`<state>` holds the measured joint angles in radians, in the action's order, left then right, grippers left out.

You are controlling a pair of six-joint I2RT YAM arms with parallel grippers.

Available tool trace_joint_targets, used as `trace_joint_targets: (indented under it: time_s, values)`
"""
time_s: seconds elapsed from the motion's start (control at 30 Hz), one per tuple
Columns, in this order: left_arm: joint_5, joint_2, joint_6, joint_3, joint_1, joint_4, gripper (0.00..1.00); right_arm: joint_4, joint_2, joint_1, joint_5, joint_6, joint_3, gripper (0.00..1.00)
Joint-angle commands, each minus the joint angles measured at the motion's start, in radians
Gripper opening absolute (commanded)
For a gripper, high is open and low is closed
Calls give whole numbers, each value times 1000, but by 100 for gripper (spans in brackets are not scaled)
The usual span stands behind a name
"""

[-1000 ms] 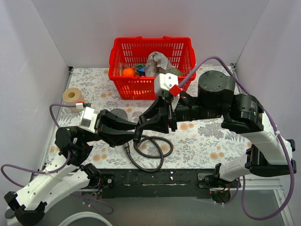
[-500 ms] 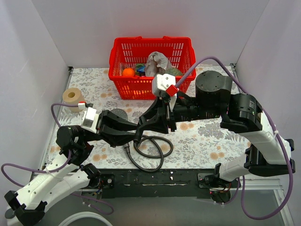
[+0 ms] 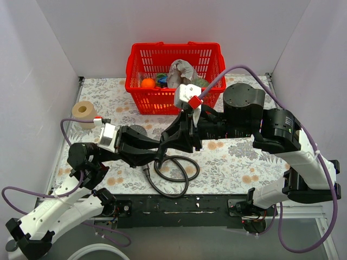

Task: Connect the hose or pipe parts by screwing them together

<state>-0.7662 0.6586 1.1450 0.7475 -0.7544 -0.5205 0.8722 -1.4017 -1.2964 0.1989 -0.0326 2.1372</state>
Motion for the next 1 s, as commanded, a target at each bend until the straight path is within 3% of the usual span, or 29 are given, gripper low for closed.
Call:
trace_joint_targets:
  time_s: [0.0,0.4,0.6,0.97]
  values:
    - [85,-7,-56,58,3,-64,0,31,-23,-3,-85,26,-23,1]
    - [202,2,-116,84,7,-30,0,60,-22,-3,-294,137,-69,1]
    - [206,7,-119,98,12,-47,0,-25,35,-3,-340,206,-195,1]
    - [246,21,-131,112,18,-53,0,11,-2,-6,-487,378,-201,1]
